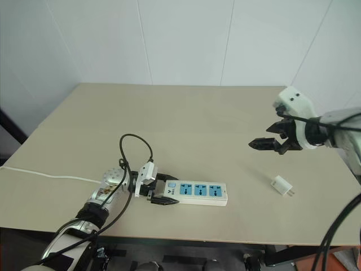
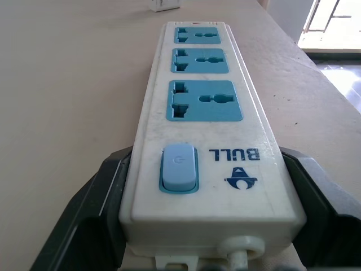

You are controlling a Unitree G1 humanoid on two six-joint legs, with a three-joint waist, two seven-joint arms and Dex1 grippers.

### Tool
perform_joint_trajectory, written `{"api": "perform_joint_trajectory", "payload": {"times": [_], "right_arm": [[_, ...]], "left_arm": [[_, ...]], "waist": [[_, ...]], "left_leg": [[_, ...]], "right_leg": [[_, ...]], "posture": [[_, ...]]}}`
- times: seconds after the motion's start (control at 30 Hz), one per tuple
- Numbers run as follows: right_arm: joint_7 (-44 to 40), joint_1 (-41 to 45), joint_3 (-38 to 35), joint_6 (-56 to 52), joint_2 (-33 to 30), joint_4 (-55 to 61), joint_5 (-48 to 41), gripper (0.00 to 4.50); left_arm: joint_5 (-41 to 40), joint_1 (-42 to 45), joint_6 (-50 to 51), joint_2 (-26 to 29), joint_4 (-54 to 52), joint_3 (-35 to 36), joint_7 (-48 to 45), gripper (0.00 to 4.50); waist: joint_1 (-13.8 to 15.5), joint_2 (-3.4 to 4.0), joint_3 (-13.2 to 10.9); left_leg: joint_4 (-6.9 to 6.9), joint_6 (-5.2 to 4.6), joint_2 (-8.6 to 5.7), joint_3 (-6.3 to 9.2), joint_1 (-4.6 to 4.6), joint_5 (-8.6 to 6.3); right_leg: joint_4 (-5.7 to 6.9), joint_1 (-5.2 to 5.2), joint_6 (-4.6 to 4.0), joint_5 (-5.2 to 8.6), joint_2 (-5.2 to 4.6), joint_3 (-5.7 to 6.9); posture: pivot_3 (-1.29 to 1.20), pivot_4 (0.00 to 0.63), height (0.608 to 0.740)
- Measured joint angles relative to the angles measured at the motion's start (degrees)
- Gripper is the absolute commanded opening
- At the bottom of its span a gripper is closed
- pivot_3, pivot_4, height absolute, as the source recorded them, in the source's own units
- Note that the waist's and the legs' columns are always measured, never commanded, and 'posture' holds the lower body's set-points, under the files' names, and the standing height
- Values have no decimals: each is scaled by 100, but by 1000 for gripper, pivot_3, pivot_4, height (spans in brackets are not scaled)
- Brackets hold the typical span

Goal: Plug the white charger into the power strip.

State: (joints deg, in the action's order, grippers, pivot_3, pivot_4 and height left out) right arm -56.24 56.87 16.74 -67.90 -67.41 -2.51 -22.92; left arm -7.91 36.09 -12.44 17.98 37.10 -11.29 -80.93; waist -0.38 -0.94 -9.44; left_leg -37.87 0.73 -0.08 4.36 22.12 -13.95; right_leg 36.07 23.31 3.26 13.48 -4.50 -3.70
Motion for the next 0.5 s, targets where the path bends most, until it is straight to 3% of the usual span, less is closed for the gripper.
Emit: {"api": "perform_joint_trajectory", "payload": {"times": [0.23,0.5], "right_arm": [[-783,737,1895,-127,115,-1302,1275,4500],[-1569,746,2323,382,212,-1743,1990,4500]], "left_arm": [[53,-177,-121,-50,-217,-36,201,3291],[51,-286,75,9,-470,-97,145,3291]], "waist": [[50,5,3],[9,17,8]], "left_leg": [[-1,0,-3,-1,6,0],[-1,0,-3,-2,6,0]], "right_leg": [[1,6,3,-1,-3,1],[3,8,4,-1,-2,1]], "posture": [[0,150,740],[0,150,740]]}}
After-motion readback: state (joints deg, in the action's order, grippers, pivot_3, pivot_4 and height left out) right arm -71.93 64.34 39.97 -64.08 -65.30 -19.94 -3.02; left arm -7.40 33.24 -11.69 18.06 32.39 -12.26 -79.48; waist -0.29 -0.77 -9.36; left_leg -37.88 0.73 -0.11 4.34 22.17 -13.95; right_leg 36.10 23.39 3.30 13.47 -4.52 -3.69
